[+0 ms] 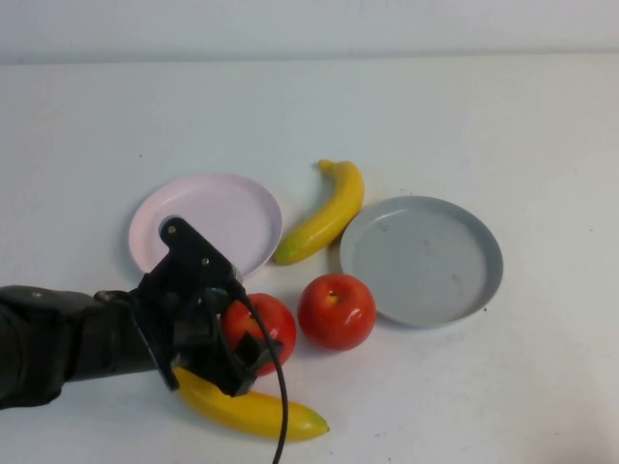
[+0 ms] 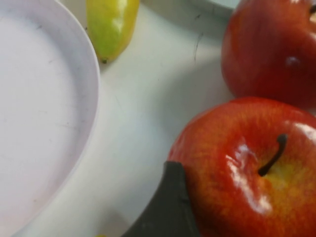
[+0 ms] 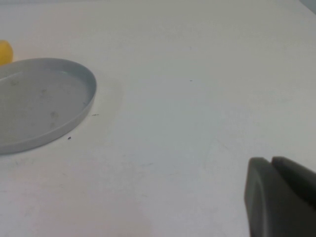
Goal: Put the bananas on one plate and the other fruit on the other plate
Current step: Put one type of fruit in the left plate
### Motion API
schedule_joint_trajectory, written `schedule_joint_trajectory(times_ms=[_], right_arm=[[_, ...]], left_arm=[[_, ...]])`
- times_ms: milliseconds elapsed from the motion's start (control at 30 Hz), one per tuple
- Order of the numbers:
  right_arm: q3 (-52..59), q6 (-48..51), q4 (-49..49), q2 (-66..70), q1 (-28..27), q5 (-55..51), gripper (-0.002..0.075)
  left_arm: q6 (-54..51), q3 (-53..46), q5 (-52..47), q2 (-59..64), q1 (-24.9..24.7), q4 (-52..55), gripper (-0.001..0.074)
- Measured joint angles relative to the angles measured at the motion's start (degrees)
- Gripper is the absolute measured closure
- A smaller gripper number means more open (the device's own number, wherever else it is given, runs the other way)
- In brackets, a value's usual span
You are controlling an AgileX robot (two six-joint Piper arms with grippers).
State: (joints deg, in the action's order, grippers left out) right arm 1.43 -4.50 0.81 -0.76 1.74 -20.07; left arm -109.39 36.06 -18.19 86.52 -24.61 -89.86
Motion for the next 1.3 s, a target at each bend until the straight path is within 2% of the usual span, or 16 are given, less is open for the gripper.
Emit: schedule_joint_trajectory(times_ms=[133,267,367,533,767,1100,1233,1300], right_arm=[[0.00,0.00,0.00,0.00,0.00,0.00,0.0741],[0.00,0.00,0.00,0.00,0.00,0.00,0.0741],[0.00,0.00,0.00,0.00,0.00,0.00,0.0741],[0.00,0.00,0.00,0.00,0.00,0.00,0.0741],[0.00,0.00,0.00,0.00,0.00,0.00,0.0741],[0.00,0.00,0.00,0.00,0.00,0.00,0.0742],[0.00,0.00,0.00,0.00,0.00,0.00,0.0741],[0.00,0.00,0.00,0.00,0.00,0.00,0.0742]], left_arm=[[2.21,-0.21,1.82,-4.46,0.00,0.08,0.0151],[4.96,0.63,12.39,-8.72,0.00,-2.92,0.0151],[5.35,3.66,19.64,-7.98,0.00,-4.39,0.0151],[4.31,11.38,23.15,-1.53,0.00,-4.99,0.0151],[5.53,19.89,22.88,7.98,2.49,-5.87,0.0151],[5.90,20.35,16.28,11.98,9.57,-7.86,0.0151],[4.89,20.35,15.80,14.08,9.93,-7.86,0.0150],[4.79,20.35,16.09,15.20,9.93,-7.86,0.0108]])
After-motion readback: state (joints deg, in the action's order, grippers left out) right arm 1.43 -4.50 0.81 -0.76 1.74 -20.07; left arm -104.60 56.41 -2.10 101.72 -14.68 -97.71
